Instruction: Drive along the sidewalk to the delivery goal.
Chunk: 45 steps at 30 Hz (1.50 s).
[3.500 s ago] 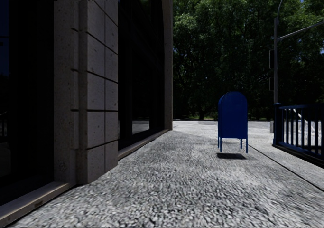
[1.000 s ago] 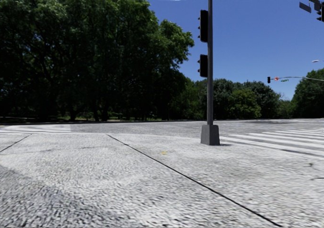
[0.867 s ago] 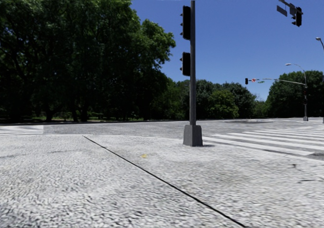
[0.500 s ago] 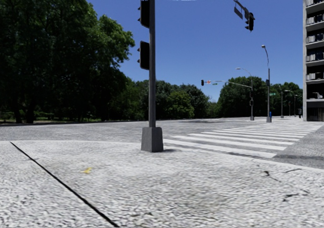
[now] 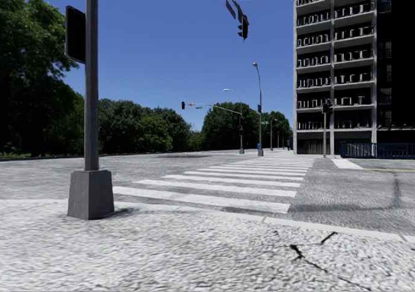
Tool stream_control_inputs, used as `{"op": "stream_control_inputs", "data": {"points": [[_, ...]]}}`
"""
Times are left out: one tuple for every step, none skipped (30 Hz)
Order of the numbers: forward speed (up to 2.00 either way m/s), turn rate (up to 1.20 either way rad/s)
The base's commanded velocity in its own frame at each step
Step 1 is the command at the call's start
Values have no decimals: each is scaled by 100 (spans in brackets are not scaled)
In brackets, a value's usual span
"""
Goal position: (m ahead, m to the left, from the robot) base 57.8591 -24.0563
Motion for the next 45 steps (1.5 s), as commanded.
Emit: {"op": "stream_control_inputs", "data": {"points": [[200, -62], [200, -53], [200, -42], [200, -33], [200, -33], [200, -23], [200, -15], [200, -12], [200, -8], [200, -8], [200, -5], [200, -4], [200, -4], [200, -4], [200, -6], [200, -6], [200, -6], [200, -7], [200, -13], [200, -18], [200, -18], [200, -22], [200, -31], [200, -36], [200, -39], [200, -40], [200, -40], [200, -41], [193, -41], [167, -41], [167, -41], [136, -41], [104, -41], [84, -41], [73, -41], [73, -41], [69, -41], [68, -39], [68, -37], [68, -37], [69, -28], [71, -21], [73, -19], [76, -19], [76, -19]]}}
